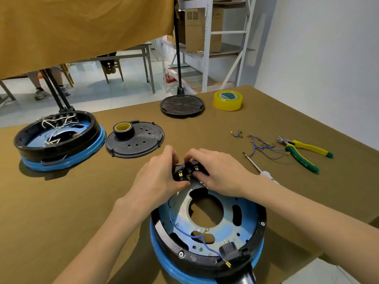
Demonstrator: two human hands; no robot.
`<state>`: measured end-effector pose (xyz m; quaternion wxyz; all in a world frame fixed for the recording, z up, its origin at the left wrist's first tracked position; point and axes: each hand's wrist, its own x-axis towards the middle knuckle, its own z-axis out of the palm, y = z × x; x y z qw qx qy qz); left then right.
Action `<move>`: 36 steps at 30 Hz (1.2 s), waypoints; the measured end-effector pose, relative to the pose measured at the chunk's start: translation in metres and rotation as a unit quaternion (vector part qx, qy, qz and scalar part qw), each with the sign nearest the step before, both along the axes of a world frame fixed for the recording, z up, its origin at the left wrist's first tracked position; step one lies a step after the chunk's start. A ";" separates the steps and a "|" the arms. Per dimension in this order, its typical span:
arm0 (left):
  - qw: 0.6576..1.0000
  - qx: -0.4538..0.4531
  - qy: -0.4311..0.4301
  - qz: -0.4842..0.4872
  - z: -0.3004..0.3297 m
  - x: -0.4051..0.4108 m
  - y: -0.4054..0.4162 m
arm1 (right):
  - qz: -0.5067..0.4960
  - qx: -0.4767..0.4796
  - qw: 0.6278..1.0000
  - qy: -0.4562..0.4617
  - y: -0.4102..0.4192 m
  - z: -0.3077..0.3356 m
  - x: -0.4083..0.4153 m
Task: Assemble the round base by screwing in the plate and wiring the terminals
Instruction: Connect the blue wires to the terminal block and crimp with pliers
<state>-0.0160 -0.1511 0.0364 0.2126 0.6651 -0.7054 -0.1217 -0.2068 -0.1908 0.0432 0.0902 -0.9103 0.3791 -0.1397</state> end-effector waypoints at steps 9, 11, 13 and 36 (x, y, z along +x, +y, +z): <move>0.994 -0.014 -0.057 -0.088 0.025 0.009 0.000 | -0.142 -0.043 0.989 -0.013 0.000 0.001 -0.009; 0.995 -0.020 -0.045 -0.082 0.030 0.009 -0.001 | -0.156 -0.022 0.987 -0.023 0.004 0.002 -0.012; 0.994 -0.045 -0.069 -0.074 0.029 0.003 -0.001 | -0.167 0.001 0.985 -0.036 0.006 0.002 -0.016; 0.990 -0.002 -0.089 -0.105 0.004 -0.016 0.004 | -0.139 0.043 0.980 -0.136 0.021 -0.007 -0.016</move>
